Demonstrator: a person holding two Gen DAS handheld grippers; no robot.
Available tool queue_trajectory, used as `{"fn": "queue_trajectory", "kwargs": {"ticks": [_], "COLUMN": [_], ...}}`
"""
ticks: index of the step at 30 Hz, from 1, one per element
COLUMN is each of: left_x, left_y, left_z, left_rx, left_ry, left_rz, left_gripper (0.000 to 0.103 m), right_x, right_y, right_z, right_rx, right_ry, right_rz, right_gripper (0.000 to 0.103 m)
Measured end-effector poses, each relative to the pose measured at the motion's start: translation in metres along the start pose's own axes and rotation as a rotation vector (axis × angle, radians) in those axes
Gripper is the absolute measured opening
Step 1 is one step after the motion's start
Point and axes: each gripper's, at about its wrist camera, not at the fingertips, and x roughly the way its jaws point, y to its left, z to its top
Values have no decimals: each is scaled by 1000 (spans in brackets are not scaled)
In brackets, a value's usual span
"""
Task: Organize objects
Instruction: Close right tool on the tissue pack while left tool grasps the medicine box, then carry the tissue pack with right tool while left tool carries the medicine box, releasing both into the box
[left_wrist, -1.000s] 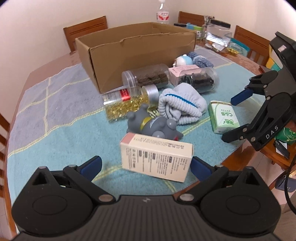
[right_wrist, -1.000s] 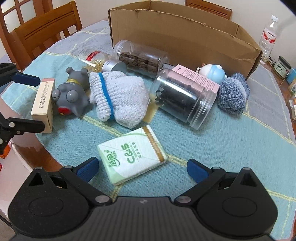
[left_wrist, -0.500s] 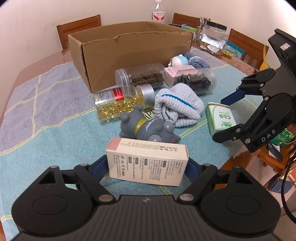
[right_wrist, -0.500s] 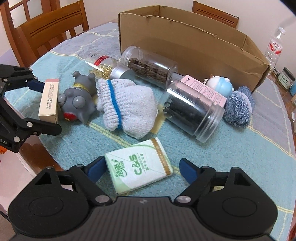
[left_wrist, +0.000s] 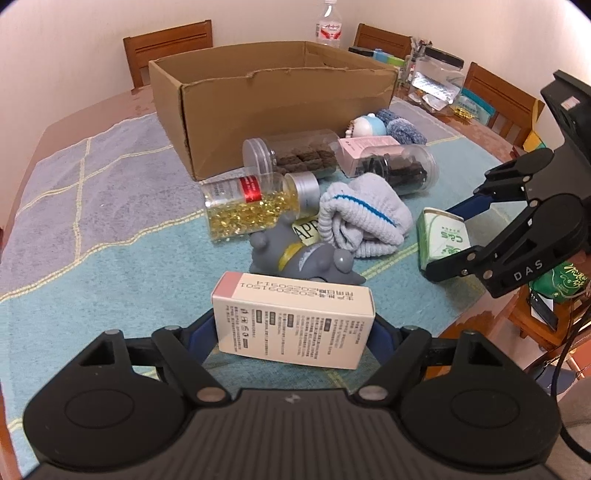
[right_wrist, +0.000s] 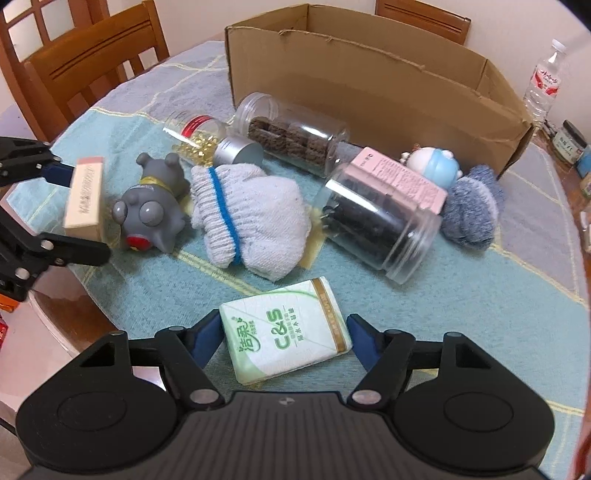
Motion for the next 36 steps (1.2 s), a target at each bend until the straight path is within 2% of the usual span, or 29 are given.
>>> {"fn": "queue_trajectory", "kwargs": {"ticks": [5,11,19,26,29,36], "left_x": [-14,-24,-29,-26,-20,0], "left_y": [1,-1,-8,-12,-6,6], "left_z": [16,46,102,150,168,213], "left_rx": [-15,-92,-151,-150,-166,-119], "left_ry": [30,69,43,17,17,11], "left_rz": [26,60,116,156,152,134], "left_gripper": [80,80,80,80,80,80], "right_x": [-15,-36,-58,-67,-71,-74], "right_y": [-12,-39,-78,-101,-106,-120], "right_z": [11,33,67,93,105,131], "right_rx": [3,15,-18,-14,-8,22], "right_ry": [2,-23,-92,-120,-141,-193], "right_rz": [-10,14,48,54,49,10], "right_gripper": [76,76,76,76,76,76]}}
